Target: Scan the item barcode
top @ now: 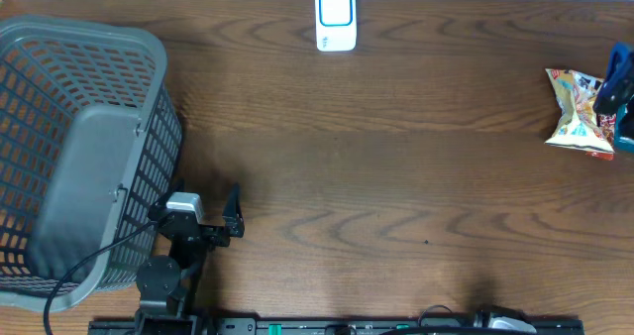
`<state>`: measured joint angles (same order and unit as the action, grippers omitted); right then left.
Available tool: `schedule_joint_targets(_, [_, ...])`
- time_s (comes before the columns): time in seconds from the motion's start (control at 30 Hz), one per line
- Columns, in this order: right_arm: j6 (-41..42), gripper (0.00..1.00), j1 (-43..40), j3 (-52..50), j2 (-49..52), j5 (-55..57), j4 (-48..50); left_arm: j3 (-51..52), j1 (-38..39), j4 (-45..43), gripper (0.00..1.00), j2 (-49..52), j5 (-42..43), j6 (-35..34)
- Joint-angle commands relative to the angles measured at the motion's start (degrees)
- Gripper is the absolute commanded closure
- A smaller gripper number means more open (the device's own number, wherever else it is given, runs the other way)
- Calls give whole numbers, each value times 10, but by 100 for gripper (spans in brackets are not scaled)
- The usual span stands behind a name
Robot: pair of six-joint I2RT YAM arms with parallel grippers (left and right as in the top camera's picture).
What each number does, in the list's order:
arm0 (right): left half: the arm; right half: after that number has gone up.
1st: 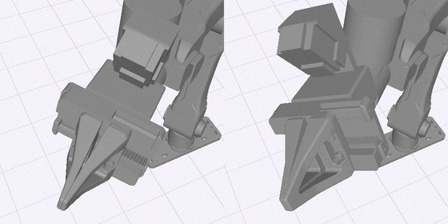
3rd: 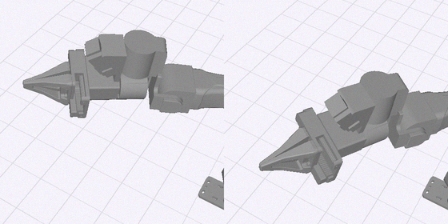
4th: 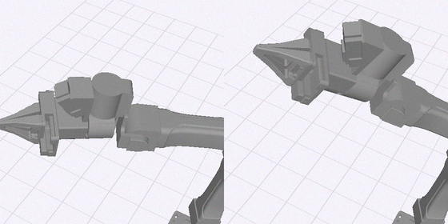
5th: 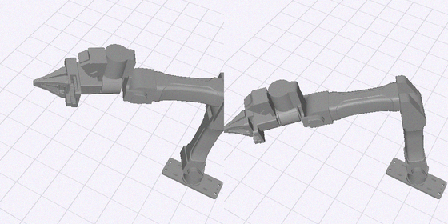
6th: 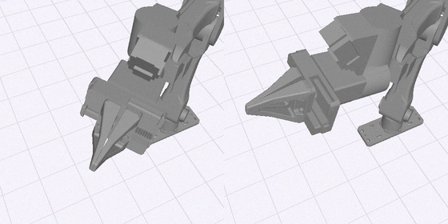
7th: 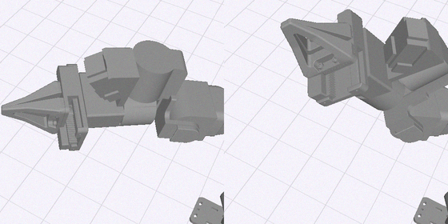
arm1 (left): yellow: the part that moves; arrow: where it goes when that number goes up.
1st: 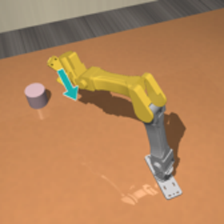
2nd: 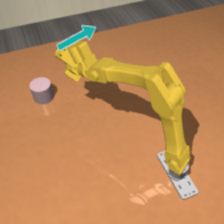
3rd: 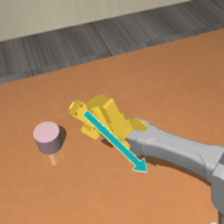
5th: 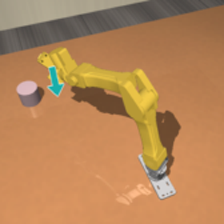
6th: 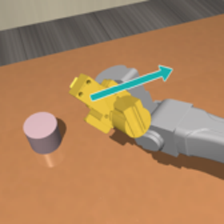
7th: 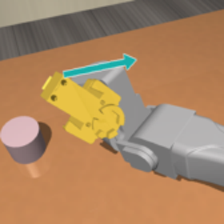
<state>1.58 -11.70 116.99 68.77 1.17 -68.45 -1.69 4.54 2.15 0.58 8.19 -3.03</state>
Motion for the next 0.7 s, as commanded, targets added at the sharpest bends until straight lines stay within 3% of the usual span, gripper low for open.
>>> schedule_joint_targets(0.0, [12, 1, 23, -16, -38, -5, -1, 15, -3, 10, 2, -3, 1, -3])
schedule_joint_targets(0.27, [12, 1, 39, -173, -158, -3, 57, 15, -3, 10, 2, -3, 1, -3])
schedule_joint_targets(0.67, [21, 1, 40, -620, -428, -13, 365, 15, -3, 10, 2, -3, 1, -3])
